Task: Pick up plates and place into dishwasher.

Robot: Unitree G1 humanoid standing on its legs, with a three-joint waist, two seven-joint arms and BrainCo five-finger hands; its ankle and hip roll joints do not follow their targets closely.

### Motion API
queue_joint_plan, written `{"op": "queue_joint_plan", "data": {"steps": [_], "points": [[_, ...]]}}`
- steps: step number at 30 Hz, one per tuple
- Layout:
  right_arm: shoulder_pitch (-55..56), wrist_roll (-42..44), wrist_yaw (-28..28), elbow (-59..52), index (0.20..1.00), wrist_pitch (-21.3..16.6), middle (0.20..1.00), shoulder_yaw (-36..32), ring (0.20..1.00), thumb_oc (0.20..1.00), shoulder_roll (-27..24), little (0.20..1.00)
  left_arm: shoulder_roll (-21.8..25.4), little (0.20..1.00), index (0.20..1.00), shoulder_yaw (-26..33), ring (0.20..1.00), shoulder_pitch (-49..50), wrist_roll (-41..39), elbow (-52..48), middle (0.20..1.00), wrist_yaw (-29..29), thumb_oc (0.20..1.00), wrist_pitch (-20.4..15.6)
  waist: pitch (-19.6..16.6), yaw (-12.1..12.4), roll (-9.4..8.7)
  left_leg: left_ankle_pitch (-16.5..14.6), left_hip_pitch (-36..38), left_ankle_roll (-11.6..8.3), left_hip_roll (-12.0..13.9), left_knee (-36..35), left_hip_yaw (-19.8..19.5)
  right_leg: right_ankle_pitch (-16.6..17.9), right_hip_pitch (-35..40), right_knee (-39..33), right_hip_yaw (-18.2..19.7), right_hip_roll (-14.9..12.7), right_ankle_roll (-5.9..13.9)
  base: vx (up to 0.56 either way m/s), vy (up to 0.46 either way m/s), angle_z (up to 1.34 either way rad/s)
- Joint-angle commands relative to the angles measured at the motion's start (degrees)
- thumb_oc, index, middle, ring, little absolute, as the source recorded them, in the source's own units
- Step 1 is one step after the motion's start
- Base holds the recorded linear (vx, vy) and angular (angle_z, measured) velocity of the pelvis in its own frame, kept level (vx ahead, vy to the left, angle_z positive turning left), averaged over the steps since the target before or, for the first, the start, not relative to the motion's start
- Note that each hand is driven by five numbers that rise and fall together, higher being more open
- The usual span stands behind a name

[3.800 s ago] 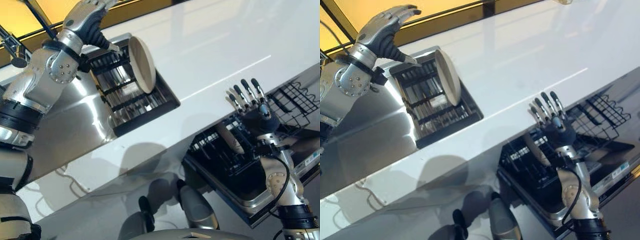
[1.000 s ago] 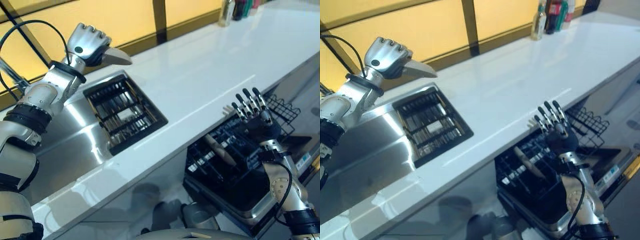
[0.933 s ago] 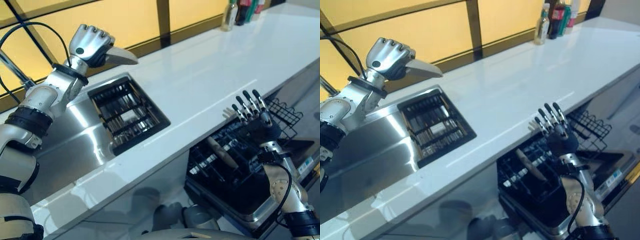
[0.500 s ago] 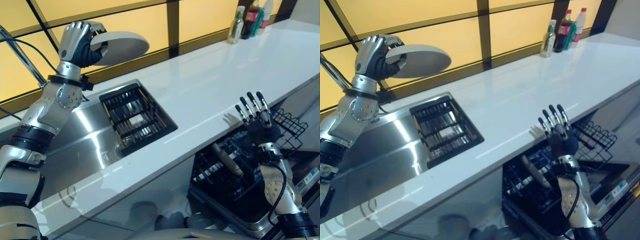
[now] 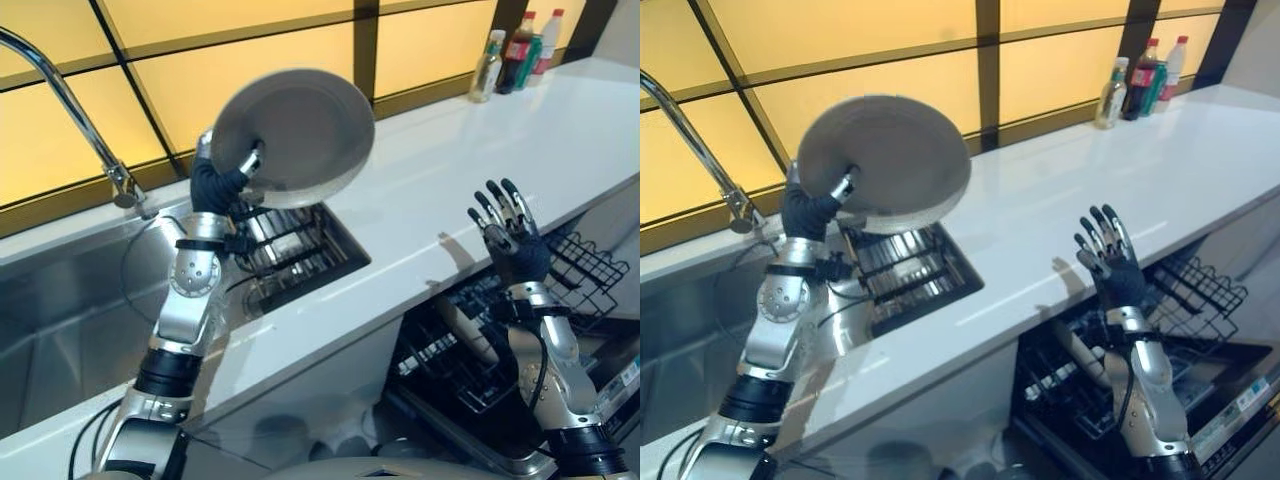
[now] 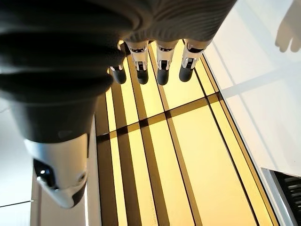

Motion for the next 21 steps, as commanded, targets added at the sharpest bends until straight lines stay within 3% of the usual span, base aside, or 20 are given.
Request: {"op": "queue_joint_plan", "data": {"steps": [1,6,11,21], "points": [[-7.24,-0.77,0.62,-3.83,1.000,1.11,1.000,1.95,1.000,1.000,-0.11,1.000,1.29,0.200,0.200,-2.55,0.200,-0.54,-2.42,-4.53,0.200,-2.34,0.200,-0.75,-0.73,1.80,-3.04,-6.65,-3.19,2.38,-1.71,6.52,-3.39,3.29,-0.06,-3.65,-1.20,-3.49,5.80,-0.04,-0.013,0.02],[-13.28,-2.79,0.82,-2.58,1.000,6.08,1.000,8.18,1.000,1.000,-0.13,1.000,-0.11,0.200,0.200,-6.16,0.200,-1.43,-6.96,-4.51,0.200,-3.94,0.200,0.53,-0.70,3.27,-3.43,-6.81,-3.73,2.56,-2.08,7.07,-3.89,3.46,-0.08,-3.64,-2.14,-3.96,5.89,-0.01,-0.007,0.02],[-20.46,-4.29,-3.19,0.00,1.000,9.36,1.000,12.86,1.000,1.000,1.55,1.000,-2.43,0.200,0.200,-8.87,0.200,-2.10,-8.92,-3.97,0.200,-5.61,0.200,0.80,-0.79,4.84,-3.85,-7.36,-4.06,2.86,-2.47,7.97,-4.52,3.60,0.20,-3.66,-2.84,-4.27,5.80,0.01,-0.022,0.07],[-23.69,-2.97,-5.25,-1.54,1.000,12.86,1.000,12.28,1.000,1.000,3.19,1.000,-2.05,0.200,0.200,-10.14,0.200,-2.00,-7.29,-3.35,0.200,-6.26,0.200,2.66,-1.22,6.17,-4.00,-7.66,-4.02,3.24,-2.61,7.99,-5.93,3.02,0.54,-2.70,-3.52,-4.33,5.64,0.04,-0.008,0.11]]}}
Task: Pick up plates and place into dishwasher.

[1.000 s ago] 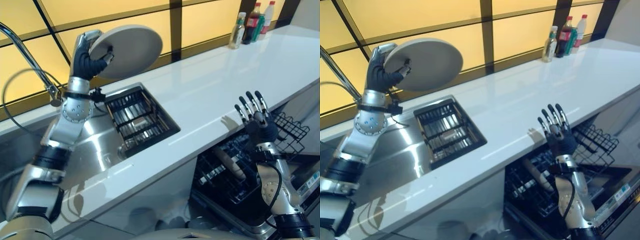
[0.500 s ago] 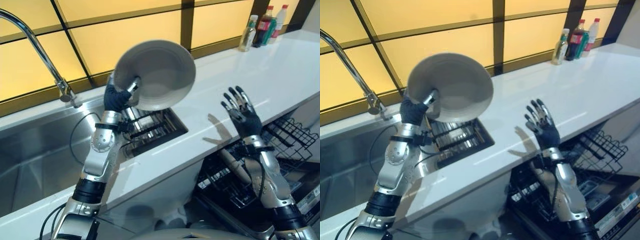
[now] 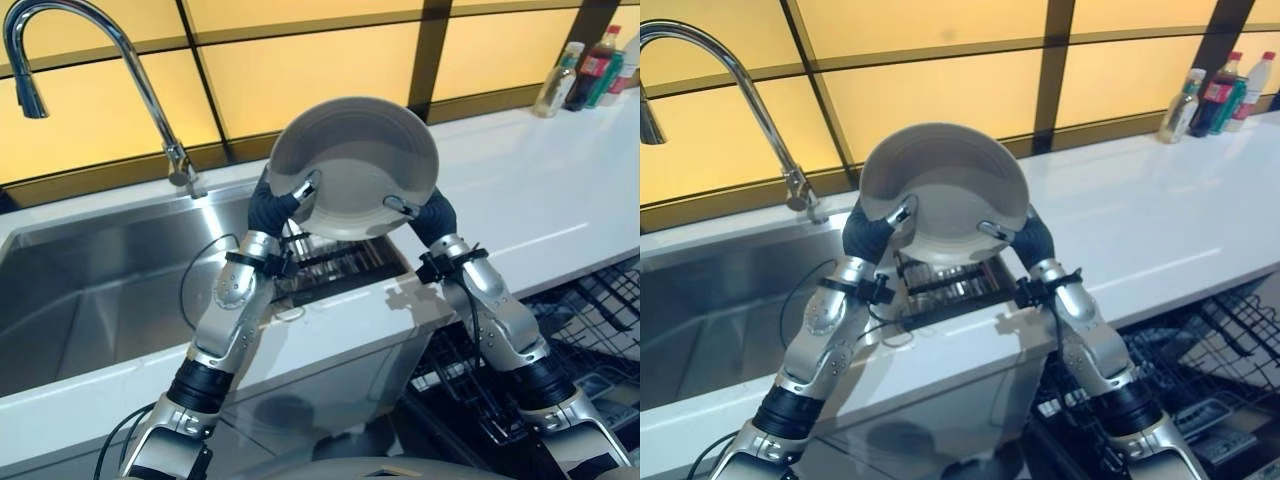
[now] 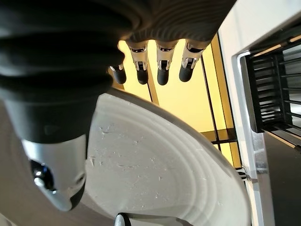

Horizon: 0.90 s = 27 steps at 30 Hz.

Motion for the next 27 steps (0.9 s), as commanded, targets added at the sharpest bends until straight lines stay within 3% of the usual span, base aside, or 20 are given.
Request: {"op": "queue_joint_plan", "data": {"steps": [1,4,6,7,18,25,26,27], "points": [[-4.12,0.18,0.13,-2.31,1.000,-1.57,1.000,-3.34,1.000,1.000,2.81,1.000,1.88,0.200,0.200,-1.33,0.200,-2.85,-0.03,-2.38,0.200,-1.29,0.200,-0.96,-1.52,0.02,-3.46,-7.90,-4.13,3.01,-2.27,8.21,-2.85,1.48,-3.36,1.50,-0.62,-3.48,5.70,0.04,-0.016,0.03],[-3.84,-0.21,1.61,-3.54,1.000,-1.00,1.000,-3.48,1.000,1.000,2.79,1.000,1.56,0.200,0.200,-1.60,0.200,-2.52,0.17,-2.37,0.200,-1.39,0.200,-0.44,-1.48,-0.12,-3.60,-8.12,-4.23,3.16,-2.35,8.57,-2.72,1.49,-3.55,1.72,-0.37,-3.49,5.73,0.01,-0.005,0.01],[-3.76,-0.77,3.17,-4.06,0.313,-0.35,0.313,-3.32,0.313,0.313,2.58,0.313,1.32,0.200,0.200,-1.88,0.200,-2.50,0.20,-1.88,0.200,-1.59,0.200,-0.37,-1.40,-0.25,-3.68,-8.27,-4.25,3.29,-2.36,8.81,-2.55,1.44,-3.73,2.00,-0.16,-3.47,5.73,0.00,0.000,0.00],[-3.79,-1.39,4.22,-4.31,0.200,-0.20,0.200,-3.09,0.200,0.200,2.43,0.200,1.18,0.200,0.200,-2.09,0.200,-2.55,0.28,-1.84,0.200,-1.61,0.200,-0.18,-1.33,-0.30,-3.73,-8.35,-4.26,3.36,-2.39,8.92,-2.49,1.43,-3.76,2.07,-0.06,-3.46,5.73,0.00,0.000,0.00],[-1.90,0.57,8.28,-4.57,0.200,-1.56,0.200,-3.53,0.200,0.200,2.29,0.200,0.43,0.200,0.200,-2.57,0.200,-2.03,-3.24,-0.80,0.200,-3.55,0.200,0.96,-1.42,-0.66,-3.66,-8.43,-3.79,3.40,-2.18,8.86,-2.10,1.40,-3.51,2.07,0.12,-3.32,5.59,0.00,0.000,0.00],[0.65,2.06,7.38,-2.55,0.200,-4.83,0.200,-5.62,0.200,0.200,2.68,0.200,-0.79,0.209,0.209,-3.75,0.209,-2.42,-4.12,1.37,0.209,-3.41,0.209,1.50,-1.33,-1.69,-3.62,-8.80,-3.52,3.82,-2.30,9.12,-1.34,1.62,-4.08,2.63,0.66,-3.33,5.80,-0.06,0.017,0.00],[1.17,1.88,6.78,-2.45,0.200,-5.36,0.200,-6.14,0.200,0.200,2.71,0.200,-0.84,0.837,0.837,-3.76,0.837,-2.32,-4.48,1.63,0.837,-3.52,0.837,1.25,-1.30,-1.92,-3.62,-8.93,-3.50,3.91,-2.31,9.27,-1.02,1.70,-4.21,2.67,0.84,-3.33,5.85,-0.09,0.033,-0.02],[1.90,1.36,6.08,-2.33,0.200,-6.24,0.200,-6.96,0.200,0.200,2.60,0.200,-0.78,1.000,1.000,-3.45,1.000,-2.00,-5.30,1.44,1.000,-3.80,1.000,1.48,-1.19,-2.33,-3.59,-9.15,-3.39,4.04,-2.35,9.53,-0.57,1.89,-4.45,2.75,1.20,-3.30,5.90,-0.10,0.039,-0.03]]}}
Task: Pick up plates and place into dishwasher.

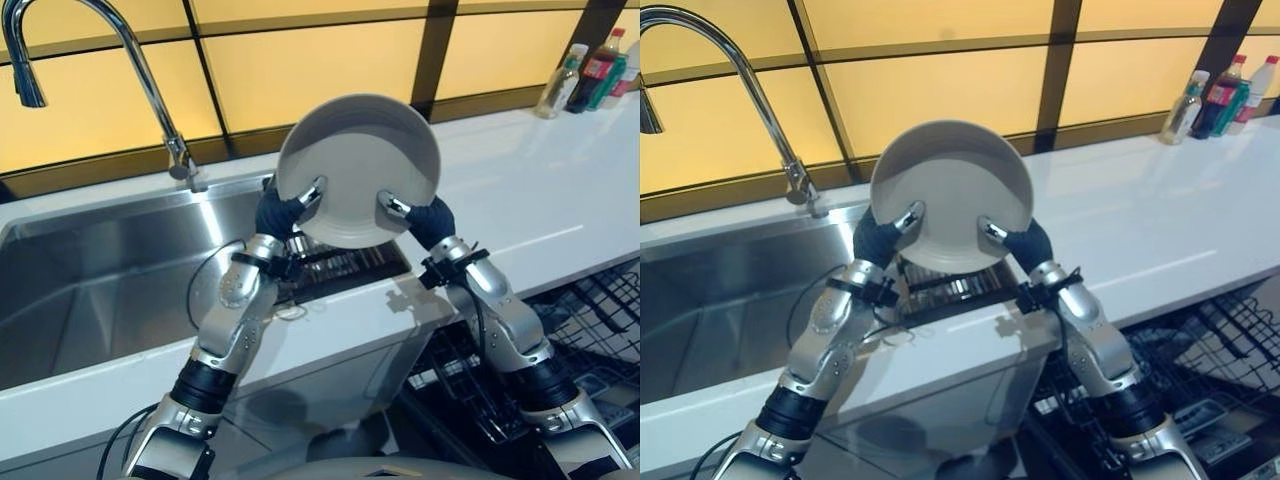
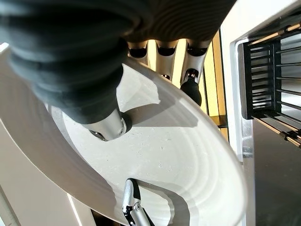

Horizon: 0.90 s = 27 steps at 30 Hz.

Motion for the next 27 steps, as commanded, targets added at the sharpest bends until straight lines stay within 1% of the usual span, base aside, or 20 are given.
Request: {"op": "queue_joint_plan", "data": {"steps": [1,5,6,8,10,12,15,17,18,19,20,21,22,24,25,26,27], "points": [[1.05,1.69,-2.22,-2.24,0.200,-6.79,0.200,-5.55,0.200,0.200,2.48,0.200,0.17,1.000,1.000,-2.12,1.000,-1.79,-2.68,0.48,1.000,-2.70,1.000,-1.61,-1.88,-1.63,-2.31,-9.42,-3.41,4.00,-1.79,9.62,-0.31,1.89,-4.64,2.64,1.41,-2.98,5.84,-0.10,0.048,-0.04],[5.38,0.08,-3.93,-4.53,0.200,-10.12,0.200,-9.59,0.200,0.200,1.91,0.200,0.53,1.000,1.000,-0.36,1.000,0.16,-5.72,-1.98,1.000,-3.26,1.000,-1.04,-1.31,-3.23,-1.76,-10.18,-3.17,4.40,-1.90,10.51,1.16,2.39,-5.81,3.37,3.06,-2.73,6.14,-0.10,0.073,-0.13],[6.25,0.58,-4.49,-5.24,0.200,-10.32,0.200,-10.66,0.200,0.200,1.72,0.200,0.62,1.000,1.000,0.04,1.000,0.65,-6.60,-2.64,1.000,-3.23,1.000,-0.74,-1.03,-3.71,-1.66,-10.41,-3.12,4.53,-2.03,10.83,1.42,2.73,-6.22,3.61,3.54,-2.72,6.30,-0.12,0.082,-0.20],[7.64,1.84,-5.03,-5.54,0.200,-11.76,0.200,-12.24,0.200,0.200,1.78,0.200,0.71,1.000,1.000,0.32,1.000,1.06,-5.41,-3.02,1.000,-2.50,1.000,-1.22,-0.62,-4.47,-1.60,-11.06,-2.96,4.92,-2.36,11.46,2.15,3.59,-7.04,3.96,4.37,-2.84,6.71,-0.13,0.080,-0.29],[8.27,3.37,-5.60,-5.26,0.200,-12.24,0.200,-13.50,0.200,0.200,1.82,0.200,0.75,1.000,1.000,0.21,1.000,0.62,-5.65,-3.34,1.000,-1.56,1.000,-1.29,-0.25,-5.02,-1.66,-11.56,-3.00,5.26,-2.83,12.08,2.52,4.64,-7.81,3.96,5.07,-3.10,7.31,-0.14,0.074,-0.33],[8.66,3.80,-5.84,-3.92,0.200,-12.78,0.200,-14.27,0.200,0.200,2.10,0.200,0.31,1.000,1.000,0.23,1.000,0.30,-6.74,-3.24,1.000,-1.66,1.000,-1.15,0.08,-5.50,-1.75,-12.17,-3.09,5.59,-3.26,12.69,2.95,5.89,-8.84,4.25,5.66,-3.51,7.80,-0.13,0.074,-0.22],[11.02,1.96,-6.42,-4.05,0.200,-12.86,0.200,-15.25,0.200,0.200,1.89,0.200,-0.07,1.000,1.000,-0.32,1.000,0.59,-6.56,-3.37,1.000,-1.86,1.000,-0.38,0.92,-6.39,-2.16,-12.74,-3.37,6.15,-4.25,13.35,3.18,10.00,-11.05,5.40,6.57,-4.70,8.06,-0.08,0.050,-0.15],[12.28,0.98,-7.12,-4.36,0.200,-12.72,0.200,-15.70,0.200,0.200,1.73,0.200,-0.12,1.000,1.000,-0.39,1.000,1.09,-6.32,-3.35,1.000,-2.13,1.000,0.12,1.26,-6.71,-2.41,-12.88,-3.37,6.31,-4.57,13.53,3.40,11.49,-11.79,5.57,6.64,-5.17,8.10,-0.05,0.042,-0.08],[13.07,1.52,-7.12,-4.46,0.200,-12.30,0.200,-16.07,0.200,0.200,1.45,0.200,-0.09,1.000,1.000,-0.51,1.000,1.54,-6.57,-3.32,1.000,-2.00,1.000,0.39,1.55,-6.91,-2.61,-12.89,-3.21,6.40,-4.79,13.47,3.63,12.62,-12.41,5.76,6.21,-5.48,8.11,-0.06,0.061,-0.05],[13.40,2.36,-7.06,-4.13,0.200,-12.00,0.200,-16.30,0.200,0.200,1.01,0.200,-0.04,1.000,1.000,-0.48,1.000,2.08,-7.06,-3.44,1.000,-2.09,1.000,0.51,2.25,-6.72,-2.74,-12.91,-2.68,6.50,-4.63,13.20,4.34,13.34,-12.99,7.10,3.74,-5.88,8.19,-0.07,0.048,-0.02],[13.30,2.46,-7.09,-3.83,0.200,-12.05,0.200,-16.32,0.200,0.200,0.99,0.200,0.09,1.000,1.000,-0.37,1.000,2.17,-7.36,-3.44,1.000,-2.30,1.000,0.57,2.27,-6.47,-2.97,-12.44,-2.76,6.49,-4.68,12.88,4.89,13.82,-13.44,7.46,2.84,-6.19,8.22,-0.11,0.049,-0.14],[12.91,1.57,-7.98,-2.52,0.200,-13.04,0.200,-16.33,0.200,0.200,0.79,0.200,0.16,1.000,1.000,-0.35,1.000,2.29,-7.88,-3.33,1.000,-2.95,1.000,0.52,3.10,-5.76,-2.92,-12.09,-2.50,6.78,-4.25,12.31,6.01,13.87,-14.03,10.81,-0.63,-6.96,8.21,-0.10,0.026,-0.27],[12.79,0.60,-8.73,-2.20,0.200,-13.53,0.200,-16.29,0.200,0.200,0.76,0.200,0.18,1.000,1.000,-0.42,1.000,2.23,-8.24,-3.34,1.000,-3.21,1.000,0.67,3.17,-5.52,-2.93,-11.88,-2.56,6.85,-4.19,12.06,6.30,13.86,-14.25,11.69,-1.27,-7.22,8.16,-0.14,0.033,-0.43],[12.09,-0.56,-11.12,-1.06,0.200,-14.78,0.200,-16.04,0.200,0.200,0.63,0.200,0.08,1.000,1.000,-0.90,1.000,1.71,-11.16,-3.89,1.000,-4.04,1.000,2.45,3.58,-4.61,-2.50,-10.93,-3.38,7.06,-3.57,11.99,6.82,12.98,-14.15,16.32,-2.69,-8.17,7.43,-0.12,0.014,-0.64],[11.97,-0.69,-12.16,-0.90,0.200,-15.08,0.200,-15.85,0.200,0.200,0.73,0.200,-0.04,1.000,1.000,-1.38,1.000,1.49,-13.15,-4.09,1.000,-4.65,1.000,3.47,3.59,-4.26,-2.38,-10.35,-3.90,7.04,-3.29,12.01,7.04,12.94,-13.97,17.25,-3.02,-8.56,7.08,-0.11,-0.006,-0.58],[11.97,-2.70,-14.63,-0.43,0.200,-16.08,0.200,-15.70,0.200,0.200,1.08,0.200,-0.69,1.000,1.000,-2.61,1.000,1.43,-16.57,-3.92,1.000,-7.24,1.000,5.22,3.78,-3.79,-2.19,-10.12,-4.14,7.17,-2.83,12.03,7.04,11.60,-12.72,18.85,-3.88,-9.52,6.68,-0.08,-0.031,-0.33],[11.74,-4.35,-16.41,0.25,0.200,-16.77,0.200,-15.58,0.200,0.200,1.39,0.200,-1.20,1.000,1.000,-3.86,1.000,1.24,-19.65,-3.72,1.000,-9.73,1.000,7.06,3.65,-3.47,-2.26,-9.89,-4.26,7.16,-2.69,11.91,7.01,10.80,-11.36,17.94,-4.60,-10.23,6.54,-0.05,-0.047,-0.16]]}}
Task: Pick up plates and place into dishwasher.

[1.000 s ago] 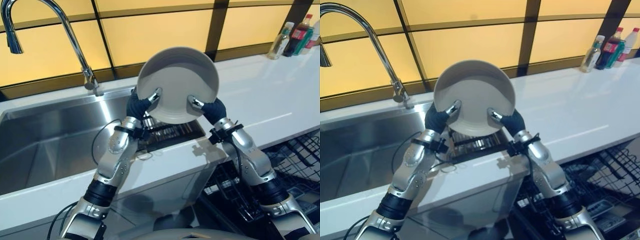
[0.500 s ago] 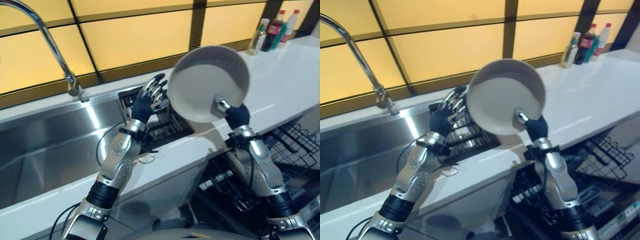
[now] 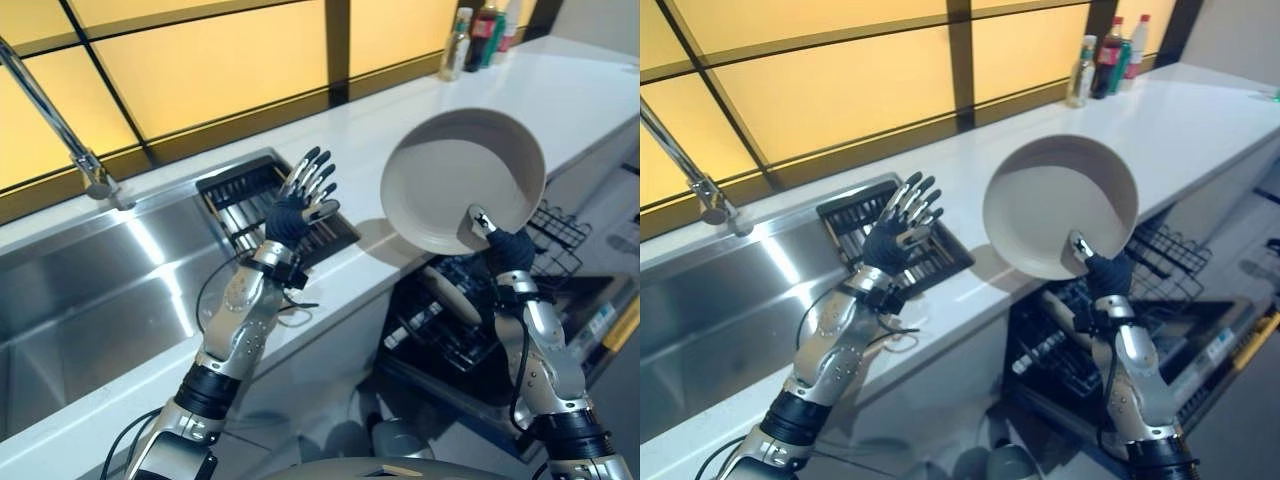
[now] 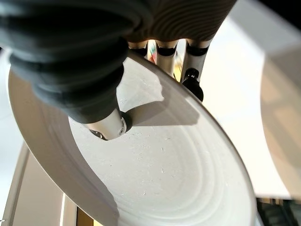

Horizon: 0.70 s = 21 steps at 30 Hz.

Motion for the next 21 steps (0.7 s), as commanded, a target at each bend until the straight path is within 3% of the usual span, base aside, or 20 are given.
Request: {"op": "queue_joint_plan", "data": {"steps": [1,4,7,9,13,18,21], "points": [[-3.23,-4.38,-5.43,-1.50,0.200,-6.46,0.200,-1.69,0.200,0.200,1.07,0.200,-0.28,1.000,1.000,-3.87,1.000,0.19,-9.84,-3.24,1.000,-7.99,1.000,3.32,-3.13,1.28,-0.72,-7.30,-4.78,2.65,-1.71,7.69,-3.52,6.39,-1.01,3.36,-1.44,-6.89,0.27,-0.01,-0.088,-0.03],[-6.04,-5.10,-8.70,0.84,0.200,-6.56,0.200,0.02,0.200,0.200,2.74,0.200,-2.83,1.000,1.000,-11.96,1.000,0.52,-19.04,-3.72,1.000,-17.46,1.000,7.32,-4.50,2.07,-1.21,-6.66,-4.90,1.51,-1.44,6.57,-3.86,2.89,4.26,-6.41,-3.71,-6.63,0.32,0.03,-0.144,-0.02],[-8.10,-5.95,-9.82,2.56,0.200,-6.92,0.200,1.93,0.200,0.200,3.58,0.200,-3.72,1.000,1.000,-17.16,1.000,1.76,-25.12,-2.57,1.000,-24.38,1.000,8.33,-5.08,1.83,-0.74,-5.95,-4.25,1.05,-1.12,4.36,-2.83,2.84,4.72,-9.32,-3.74,-5.99,0.80,0.04,-0.097,-0.65],[-8.72,-6.50,-10.21,2.77,0.200,-6.71,0.200,2.73,0.200,0.200,3.81,0.200,-3.81,1.000,1.000,-18.68,1.000,3.05,-25.84,-1.21,1.000,-25.51,1.000,7.96,-5.10,1.48,-0.41,-5.89,-3.55,1.09,-1.05,3.49,-2.02,2.74,4.59,-9.51,-3.40,-5.53,1.03,0.05,-0.078,-0.41],[-8.06,-8.32,-10.20,2.51,0.200,-5.55,0.200,2.85,0.200,0.200,3.34,0.200,-1.59,1.000,1.000,-19.85,1.000,8.28,-20.71,2.54,1.000,-25.91,1.000,4.94,-5.00,0.96,0.11,-6.61,-2.68,1.52,-0.98,3.30,-0.71,1.90,3.70,-9.20,-2.76,-4.82,1.21,0.06,-0.064,-0.24],[-5.67,-16.16,-13.51,5.70,0.200,-5.45,0.200,-0.74,0.200,0.200,0.47,0.200,2.96,1.000,1.000,-15.53,1.000,17.65,-13.37,9.54,1.000,-33.69,1.000,4.00,-4.62,1.85,0.37,-7.48,-2.54,2.01,-0.86,3.62,-0.60,1.62,2.85,-9.06,-3.37,-4.49,1.35,0.06,-0.077,-0.06],[-5.32,-17.72,-12.91,9.42,0.200,-4.55,0.200,-3.56,0.200,0.200,-0.45,0.200,5.29,1.000,1.000,-12.50,1.000,22.09,-7.18,14.55,1.000,-38.10,1.000,1.22,-4.09,2.67,0.41,-7.99,-2.93,2.02,-0.57,4.49,-0.86,2.03,1.96,-8.30,-3.72,-4.51,1.41,0.06,-0.079,0.04]]}}
